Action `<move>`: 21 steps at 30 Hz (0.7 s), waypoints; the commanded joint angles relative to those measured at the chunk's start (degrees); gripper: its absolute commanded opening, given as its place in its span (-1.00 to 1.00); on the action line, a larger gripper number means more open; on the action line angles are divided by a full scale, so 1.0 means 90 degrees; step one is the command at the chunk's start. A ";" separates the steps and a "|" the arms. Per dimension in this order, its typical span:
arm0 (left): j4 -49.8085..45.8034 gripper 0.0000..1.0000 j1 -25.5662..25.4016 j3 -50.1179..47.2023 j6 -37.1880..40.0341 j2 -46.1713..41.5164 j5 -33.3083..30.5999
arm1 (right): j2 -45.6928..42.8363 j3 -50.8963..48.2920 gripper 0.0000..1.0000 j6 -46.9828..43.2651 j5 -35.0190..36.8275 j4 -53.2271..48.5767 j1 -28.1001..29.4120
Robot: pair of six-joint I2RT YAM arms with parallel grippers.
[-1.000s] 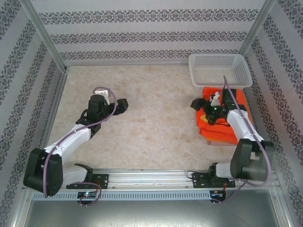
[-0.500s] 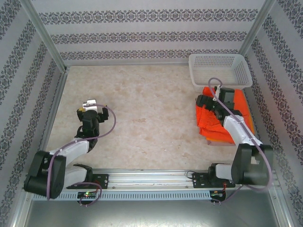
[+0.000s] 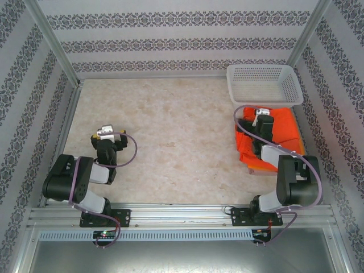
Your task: Fold and stack the shorts
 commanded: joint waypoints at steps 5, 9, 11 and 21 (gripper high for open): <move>0.0500 1.00 0.0097 0.0225 0.0162 0.0374 0.0498 | 0.0193 -0.0053 0.95 -0.0786 0.0543 0.0699 0.0630; -0.0587 1.00 0.0097 0.0671 0.0053 0.0223 0.0350 | 0.0031 -0.0514 0.96 -0.0708 0.0356 0.1360 0.0533; -0.0630 1.00 0.0097 0.0752 0.0123 0.0279 0.0410 | 0.0063 -0.0897 0.96 -0.0642 -0.0001 0.2050 0.0384; -0.0532 1.00 0.0097 0.0701 0.0119 0.0273 0.0403 | 0.0304 -0.1112 0.95 -0.0666 -0.0418 0.2778 0.0273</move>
